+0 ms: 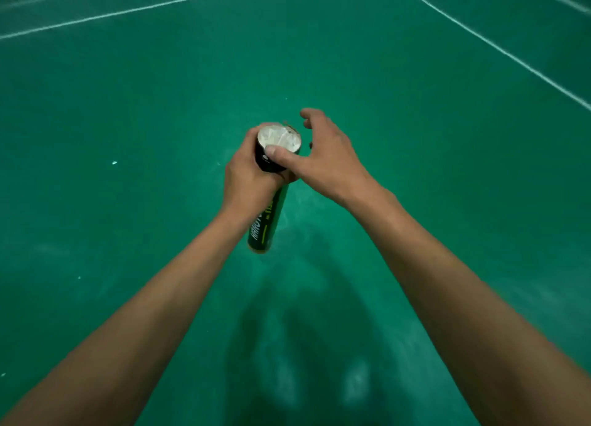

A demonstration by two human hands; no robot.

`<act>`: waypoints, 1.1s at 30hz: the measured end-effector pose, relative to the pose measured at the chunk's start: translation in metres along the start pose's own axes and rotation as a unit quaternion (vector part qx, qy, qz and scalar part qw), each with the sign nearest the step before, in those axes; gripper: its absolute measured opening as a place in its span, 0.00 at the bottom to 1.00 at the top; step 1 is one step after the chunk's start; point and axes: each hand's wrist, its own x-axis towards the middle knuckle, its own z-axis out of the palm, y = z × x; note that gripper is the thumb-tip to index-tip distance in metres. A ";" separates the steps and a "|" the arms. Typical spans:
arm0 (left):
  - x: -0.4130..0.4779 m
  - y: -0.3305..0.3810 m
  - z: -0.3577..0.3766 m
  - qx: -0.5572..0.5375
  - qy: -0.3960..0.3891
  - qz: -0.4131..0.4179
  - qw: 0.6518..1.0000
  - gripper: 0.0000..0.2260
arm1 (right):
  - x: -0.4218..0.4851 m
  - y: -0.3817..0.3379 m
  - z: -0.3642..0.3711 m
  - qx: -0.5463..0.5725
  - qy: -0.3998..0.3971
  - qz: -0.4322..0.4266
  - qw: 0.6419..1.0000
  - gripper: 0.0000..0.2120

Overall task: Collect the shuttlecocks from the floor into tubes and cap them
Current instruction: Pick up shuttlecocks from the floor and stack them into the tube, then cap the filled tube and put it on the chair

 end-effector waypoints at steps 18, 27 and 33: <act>0.099 0.675 -0.046 0.020 -0.159 0.107 0.981 0.24 | -0.018 -0.371 -0.591 -0.365 0.029 -0.052 0.929 0.17; 0.067 0.892 0.026 0.018 -0.168 0.225 0.960 0.28 | -0.079 -0.411 -0.800 -0.422 0.081 0.058 0.901 0.10; 0.067 0.957 0.092 0.021 -0.160 0.238 0.958 0.32 | -0.096 -0.383 -0.883 -0.405 0.137 0.125 0.895 0.11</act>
